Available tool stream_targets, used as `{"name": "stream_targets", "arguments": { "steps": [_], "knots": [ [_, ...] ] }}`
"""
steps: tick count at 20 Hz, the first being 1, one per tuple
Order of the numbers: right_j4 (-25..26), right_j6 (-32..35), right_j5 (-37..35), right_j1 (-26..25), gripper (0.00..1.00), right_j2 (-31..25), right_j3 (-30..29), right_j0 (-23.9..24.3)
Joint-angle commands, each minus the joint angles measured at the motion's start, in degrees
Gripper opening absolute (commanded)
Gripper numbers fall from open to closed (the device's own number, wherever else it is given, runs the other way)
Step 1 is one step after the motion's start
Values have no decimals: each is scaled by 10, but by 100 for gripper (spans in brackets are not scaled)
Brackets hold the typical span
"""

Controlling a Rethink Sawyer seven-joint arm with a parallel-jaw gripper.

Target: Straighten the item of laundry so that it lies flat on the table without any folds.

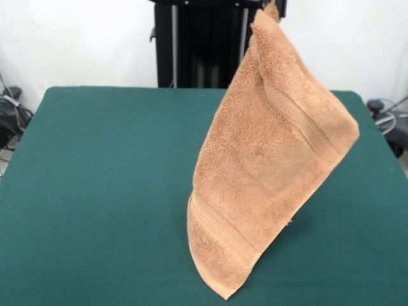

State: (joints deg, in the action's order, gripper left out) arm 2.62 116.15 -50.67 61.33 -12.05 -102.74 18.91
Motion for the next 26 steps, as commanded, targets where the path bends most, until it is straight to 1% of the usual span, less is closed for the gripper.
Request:
{"name": "stream_targets", "arguments": {
  "steps": [1, 3, 5, 7, 8, 11, 14, 17, 22, 26],
  "knots": [
    [-25, -43, 4, 13, 0, -30, -71, 25],
    [-25, -80, -18, 47, 0, -22, -75, 48],
    [-33, -118, -45, 70, 0, -23, -72, 76],
    [-40, -160, -94, 85, 0, -29, -49, 113],
    [-40, -173, -107, 86, 0, -33, -40, 126],
    [-37, -216, -165, 65, 0, -58, 8, 177],
    [-20, -236, -194, 47, 0, -75, 41, 206],
    [1, -265, -203, 33, 0, -89, 64, 233],
    [14, -292, -218, 14, 0, -100, 91, 258],
    [16, -287, -191, 8, 0, -96, 77, 252]
  ]
}}
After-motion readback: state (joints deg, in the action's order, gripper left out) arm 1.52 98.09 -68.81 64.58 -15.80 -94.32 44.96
